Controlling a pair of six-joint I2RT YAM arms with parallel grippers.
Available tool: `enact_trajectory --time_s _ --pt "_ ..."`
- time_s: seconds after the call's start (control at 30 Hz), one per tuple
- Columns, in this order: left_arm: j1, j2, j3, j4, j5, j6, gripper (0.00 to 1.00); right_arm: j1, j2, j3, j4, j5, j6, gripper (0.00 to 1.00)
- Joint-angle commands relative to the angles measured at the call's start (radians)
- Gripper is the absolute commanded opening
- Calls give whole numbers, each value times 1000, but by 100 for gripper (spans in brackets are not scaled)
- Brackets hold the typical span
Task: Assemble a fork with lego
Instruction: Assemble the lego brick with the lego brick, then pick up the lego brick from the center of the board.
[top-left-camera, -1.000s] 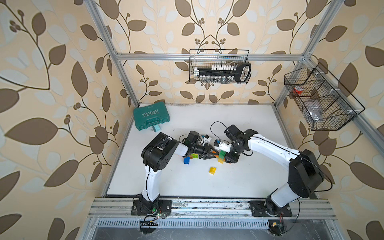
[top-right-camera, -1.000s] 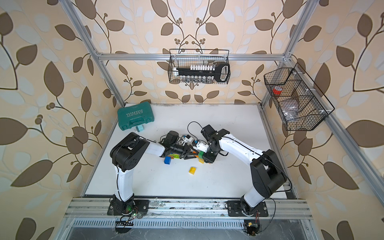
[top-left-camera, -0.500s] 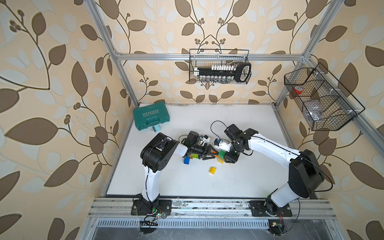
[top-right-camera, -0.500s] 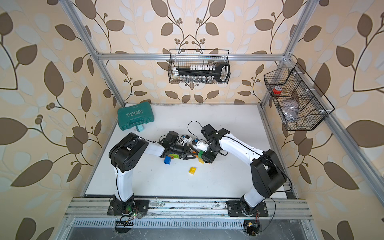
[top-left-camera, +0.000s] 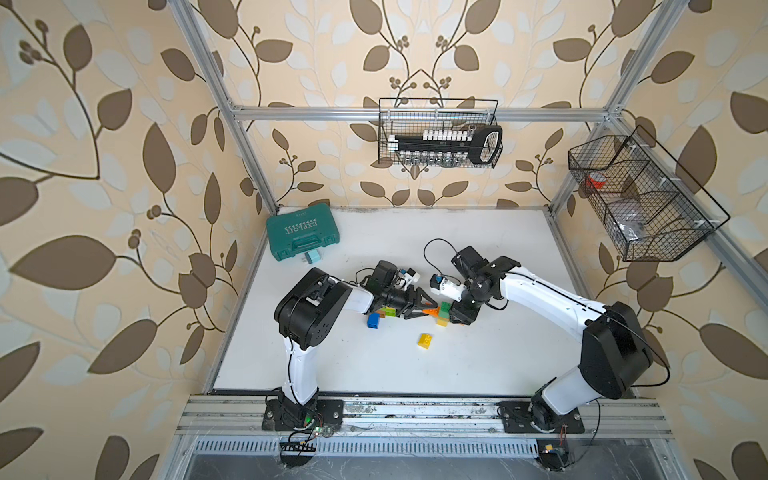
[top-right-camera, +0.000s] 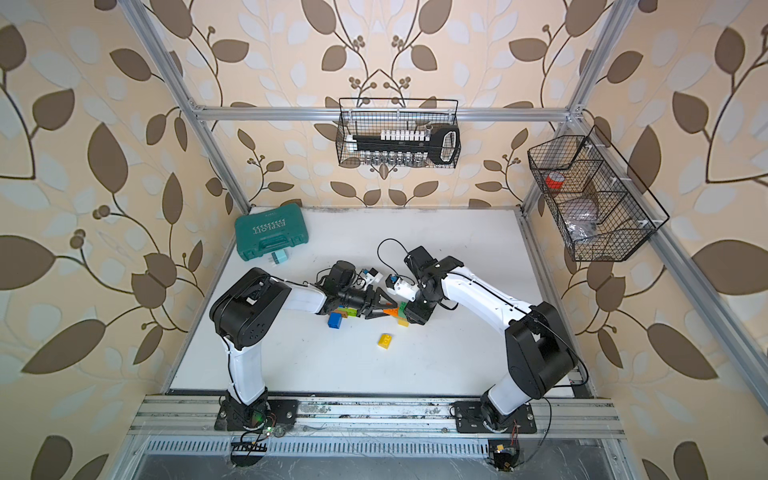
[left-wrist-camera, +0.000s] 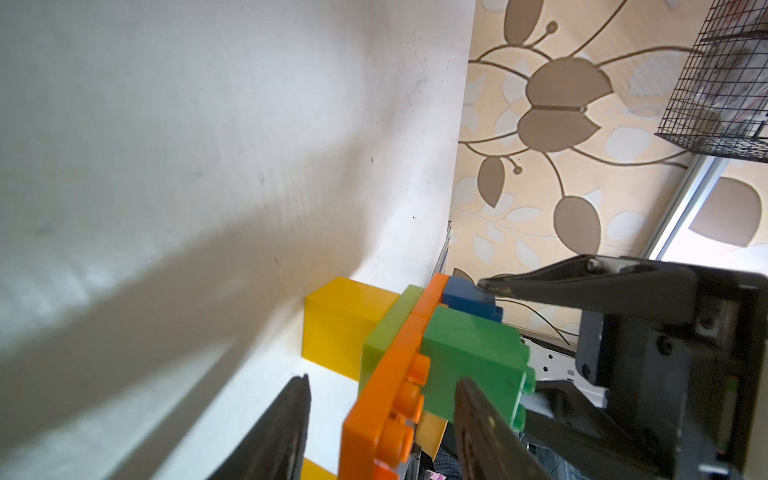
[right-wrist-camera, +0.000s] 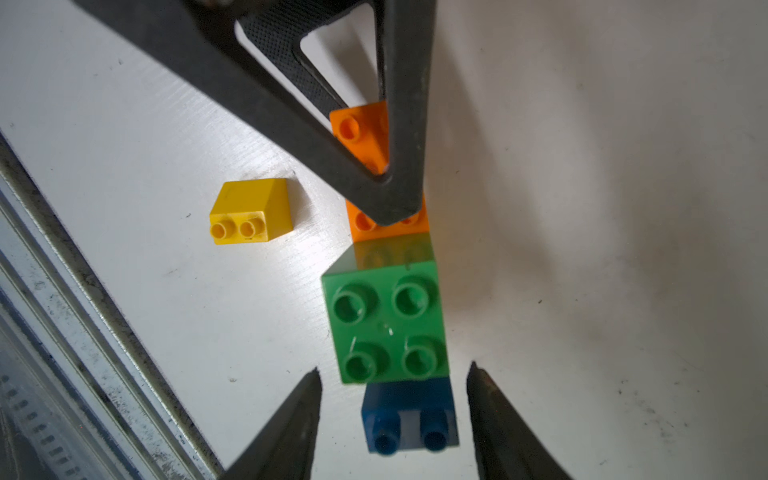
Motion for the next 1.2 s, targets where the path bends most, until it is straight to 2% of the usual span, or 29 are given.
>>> enact_trajectory --time_s 0.0,0.17,0.27,0.3,0.33,0.37,0.5,0.6,0.8,0.9,0.97,1.03,1.17 --pt "3 -51 -1 -39 -9 49 58 -5 -39 8 -1 -21 2 58" --pt "22 -107 -8 -126 -56 99 58 -22 -103 6 -6 -40 13 61" --pt "41 -189 -37 -170 -108 144 58 -41 -150 -3 -5 -57 30 68" --pt "42 -217 -35 -204 -118 177 58 -48 -168 -8 3 -54 40 74" --pt "43 -244 -30 -240 -126 215 58 -53 -185 -14 12 -55 51 94" --pt "43 -266 -31 -259 -126 244 58 -60 -198 -15 18 -55 62 99" --pt "42 -365 -28 -405 -133 441 59 -84 -269 -42 80 38 149 100" --pt "41 -437 -5 -566 -161 604 59 -104 -335 -77 138 44 218 100" --pt "-11 -594 24 -799 -306 946 64 -107 -486 -168 294 110 437 100" --pt "-15 -621 23 -843 -293 1065 68 -112 -545 -206 324 96 498 100" --pt "-30 -615 45 -916 -285 1184 70 -115 -567 -219 314 90 530 100" --pt "-55 -606 54 -967 -295 1322 75 -119 -579 -236 310 35 538 100" --pt "-87 -566 56 -1003 -330 1525 71 -133 -590 -266 315 -67 584 100"
